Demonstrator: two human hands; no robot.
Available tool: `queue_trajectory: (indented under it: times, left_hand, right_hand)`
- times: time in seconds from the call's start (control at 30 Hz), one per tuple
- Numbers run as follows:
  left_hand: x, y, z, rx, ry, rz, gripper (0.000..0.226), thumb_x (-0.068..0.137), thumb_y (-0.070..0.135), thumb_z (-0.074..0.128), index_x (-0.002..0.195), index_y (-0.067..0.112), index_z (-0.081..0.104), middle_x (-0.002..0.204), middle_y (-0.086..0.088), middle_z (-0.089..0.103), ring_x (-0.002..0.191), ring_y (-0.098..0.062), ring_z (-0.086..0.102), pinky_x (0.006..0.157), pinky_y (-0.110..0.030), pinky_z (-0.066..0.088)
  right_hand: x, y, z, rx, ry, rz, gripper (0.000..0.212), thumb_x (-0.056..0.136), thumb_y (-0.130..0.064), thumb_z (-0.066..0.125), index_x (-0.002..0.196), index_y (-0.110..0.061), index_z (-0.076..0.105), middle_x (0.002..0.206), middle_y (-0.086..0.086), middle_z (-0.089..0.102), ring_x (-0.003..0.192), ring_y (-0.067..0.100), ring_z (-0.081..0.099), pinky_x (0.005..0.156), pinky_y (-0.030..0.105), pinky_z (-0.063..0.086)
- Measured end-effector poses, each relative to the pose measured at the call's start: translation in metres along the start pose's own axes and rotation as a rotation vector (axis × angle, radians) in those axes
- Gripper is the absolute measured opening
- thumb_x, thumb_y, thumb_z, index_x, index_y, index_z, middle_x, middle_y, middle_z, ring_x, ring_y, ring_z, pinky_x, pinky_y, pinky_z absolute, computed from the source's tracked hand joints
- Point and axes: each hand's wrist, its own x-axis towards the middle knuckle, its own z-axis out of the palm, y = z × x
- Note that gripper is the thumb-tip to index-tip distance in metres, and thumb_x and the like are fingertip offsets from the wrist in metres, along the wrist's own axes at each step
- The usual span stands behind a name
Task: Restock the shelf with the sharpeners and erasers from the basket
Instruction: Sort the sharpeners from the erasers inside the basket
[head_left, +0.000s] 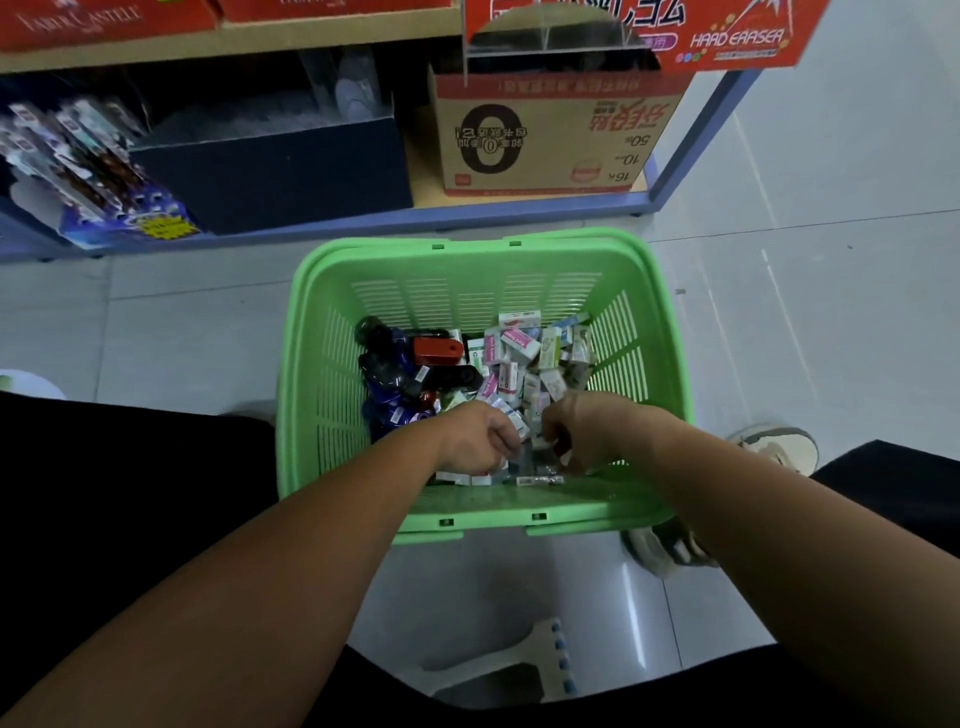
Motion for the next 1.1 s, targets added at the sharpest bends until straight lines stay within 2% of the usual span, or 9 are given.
queue_trajectory:
  times: [0.17, 0.27, 0.33, 0.47, 0.63, 0.8, 0.87, 0.97, 1.1]
  left_hand:
    - [0.004, 0.006, 0.001, -0.014, 0.057, 0.019, 0.033, 0.095, -0.014, 0.056, 0.123, -0.001, 0.069, 0.131, -0.021, 0.067, 0.095, -0.02, 0.068, 0.059, -0.01, 0.053]
    - [0.004, 0.013, -0.009, -0.076, 0.122, 0.032, 0.034, 0.095, -0.007, 0.06, 0.123, 0.01, 0.07, 0.141, -0.013, 0.061, 0.095, -0.02, 0.069, 0.067, -0.024, 0.061]
    - [0.0, 0.021, -0.018, -0.151, 0.138, 0.055, 0.038, 0.092, -0.001, 0.069, 0.126, 0.016, 0.068, 0.129, -0.007, 0.069, 0.097, -0.021, 0.072, 0.074, -0.033, 0.064]
    - [-0.011, 0.037, -0.026, -0.317, 0.056, 0.114, 0.052, 0.087, 0.003, 0.079, 0.133, 0.021, 0.063, 0.119, 0.006, 0.072, 0.104, -0.013, 0.072, 0.078, -0.028, 0.061]
    - [-0.011, 0.038, -0.019, -0.454, 0.037, 0.113, 0.052, 0.085, 0.001, 0.081, 0.131, 0.014, 0.063, 0.113, -0.004, 0.076, 0.096, -0.018, 0.076, 0.08, -0.037, 0.064]
    - [-0.008, 0.032, -0.005, -0.268, 0.051, -0.003, 0.062, 0.084, 0.004, 0.083, 0.14, 0.014, 0.057, 0.126, -0.01, 0.07, 0.1, -0.026, 0.074, 0.086, -0.045, 0.064]
    - [-0.007, 0.034, 0.003, -0.311, -0.051, -0.005, 0.062, 0.084, 0.01, 0.084, 0.139, 0.023, 0.057, 0.124, -0.001, 0.073, 0.107, -0.02, 0.073, 0.092, -0.042, 0.06]
    - [-0.012, 0.038, -0.003, -0.389, 0.052, 0.027, 0.057, 0.081, 0.012, 0.086, 0.129, 0.028, 0.062, 0.118, 0.004, 0.075, 0.105, -0.018, 0.072, 0.088, -0.038, 0.06]
    - [-0.023, 0.041, -0.027, -0.511, 0.245, 0.106, 0.048, 0.082, 0.004, 0.083, 0.125, 0.019, 0.067, 0.107, -0.002, 0.078, 0.092, -0.017, 0.076, 0.076, -0.035, 0.063]
  right_hand:
    - [0.002, 0.001, -0.004, 0.063, 0.05, -0.005, 0.034, 0.089, -0.01, 0.075, 0.121, -0.019, 0.067, 0.112, 0.002, 0.071, 0.097, 0.021, 0.069, 0.084, 0.031, 0.061]
    - [-0.004, 0.005, -0.022, 0.341, 0.102, -0.007, 0.038, 0.088, -0.011, 0.077, 0.123, -0.013, 0.064, 0.107, 0.005, 0.069, 0.089, 0.02, 0.071, 0.074, 0.025, 0.063]
    - [-0.008, 0.005, -0.039, 0.445, 0.134, -0.012, 0.027, 0.089, -0.012, 0.078, 0.114, -0.008, 0.071, 0.101, 0.008, 0.072, 0.082, 0.018, 0.072, 0.068, 0.025, 0.062]
    - [-0.013, 0.001, -0.052, 0.704, 0.136, -0.017, 0.021, 0.091, -0.015, 0.081, 0.105, -0.001, 0.075, 0.095, 0.016, 0.077, 0.081, 0.026, 0.078, 0.077, 0.037, 0.066]
    - [-0.018, -0.001, -0.042, 1.015, 0.222, 0.064, 0.019, 0.088, -0.011, 0.082, 0.098, 0.0, 0.069, 0.09, 0.018, 0.075, 0.073, 0.029, 0.078, 0.063, 0.038, 0.064]
    - [-0.023, -0.006, -0.049, 0.53, 0.466, 0.144, 0.017, 0.091, -0.019, 0.08, 0.102, -0.007, 0.077, 0.1, 0.012, 0.076, 0.087, 0.024, 0.07, 0.08, 0.035, 0.06]
    - [-0.025, -0.006, -0.054, 0.541, 0.59, 0.136, 0.013, 0.092, -0.02, 0.079, 0.101, -0.012, 0.078, 0.1, 0.011, 0.076, 0.086, 0.025, 0.07, 0.077, 0.034, 0.059]
    - [-0.022, -0.009, -0.052, 0.7, 0.665, 0.152, 0.022, 0.087, -0.026, 0.086, 0.099, -0.018, 0.07, 0.089, 0.004, 0.069, 0.073, 0.022, 0.069, 0.066, 0.036, 0.061]
    - [-0.013, -0.028, -0.053, 1.184, 0.514, 0.079, 0.024, 0.094, -0.019, 0.079, 0.109, -0.007, 0.064, 0.091, 0.014, 0.073, 0.065, 0.021, 0.074, 0.058, 0.037, 0.064]
